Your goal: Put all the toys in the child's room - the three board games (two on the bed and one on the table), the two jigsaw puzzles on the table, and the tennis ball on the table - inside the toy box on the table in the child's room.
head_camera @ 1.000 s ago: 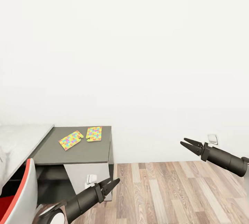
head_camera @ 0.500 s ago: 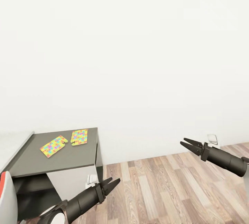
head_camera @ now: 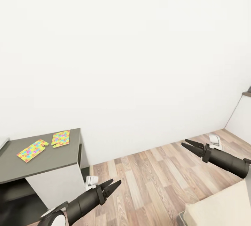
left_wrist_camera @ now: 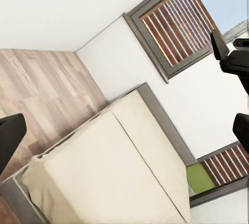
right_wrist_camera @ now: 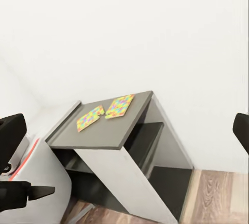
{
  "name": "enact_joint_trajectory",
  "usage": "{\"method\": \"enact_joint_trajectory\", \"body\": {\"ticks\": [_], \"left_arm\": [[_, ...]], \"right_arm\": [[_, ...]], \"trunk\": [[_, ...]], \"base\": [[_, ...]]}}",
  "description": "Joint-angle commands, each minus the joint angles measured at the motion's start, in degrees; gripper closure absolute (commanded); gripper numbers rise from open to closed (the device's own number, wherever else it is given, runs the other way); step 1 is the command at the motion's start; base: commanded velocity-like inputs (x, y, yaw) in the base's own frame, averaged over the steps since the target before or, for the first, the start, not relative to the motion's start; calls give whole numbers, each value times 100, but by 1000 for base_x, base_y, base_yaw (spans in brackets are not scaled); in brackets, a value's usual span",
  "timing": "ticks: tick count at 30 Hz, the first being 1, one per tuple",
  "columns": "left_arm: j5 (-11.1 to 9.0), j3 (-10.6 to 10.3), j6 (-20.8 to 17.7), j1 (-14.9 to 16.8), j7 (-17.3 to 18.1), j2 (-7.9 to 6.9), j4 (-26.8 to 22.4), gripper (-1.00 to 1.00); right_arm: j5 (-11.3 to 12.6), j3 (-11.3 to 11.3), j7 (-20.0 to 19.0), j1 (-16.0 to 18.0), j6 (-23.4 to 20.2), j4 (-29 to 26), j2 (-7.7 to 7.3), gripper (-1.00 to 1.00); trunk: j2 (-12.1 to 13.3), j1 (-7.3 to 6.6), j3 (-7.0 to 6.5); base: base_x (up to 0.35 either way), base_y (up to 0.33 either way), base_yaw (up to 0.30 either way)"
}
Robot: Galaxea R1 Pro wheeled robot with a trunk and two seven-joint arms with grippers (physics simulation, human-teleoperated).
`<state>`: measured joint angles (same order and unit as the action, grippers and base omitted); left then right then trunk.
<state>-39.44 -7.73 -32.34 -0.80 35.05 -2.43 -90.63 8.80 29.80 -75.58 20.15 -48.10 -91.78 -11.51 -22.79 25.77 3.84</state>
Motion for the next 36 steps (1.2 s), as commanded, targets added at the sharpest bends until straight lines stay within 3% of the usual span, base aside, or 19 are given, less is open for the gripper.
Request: {"method": "enact_joint_trajectory", "body": {"ticks": [1,9,22,36], "left_arm": [[-51,0,-44,0,-15,-3,-7,-100],[-48,0,-44,1,-14,-6,-7,-100],[-54,6,-44,3,-11,-11,-7,-100],[-65,3,-44,2,-8,-9,-7,-100]], "right_arm": [[15,2,-10,6,-42,2,0,-100],[18,12,-11,6,-40,2,5,-100],[24,24,-11,-1,-40,-9,6,-100],[25,25,-5,-1,-37,-15,8,-100]], "trunk": [[-13,1,12],[-13,1,13],[-13,1,15],[-13,1,15]], "base": [[-240,-181,-278],[-248,-188,-239],[-253,-199,-53],[-237,-223,163]]}}
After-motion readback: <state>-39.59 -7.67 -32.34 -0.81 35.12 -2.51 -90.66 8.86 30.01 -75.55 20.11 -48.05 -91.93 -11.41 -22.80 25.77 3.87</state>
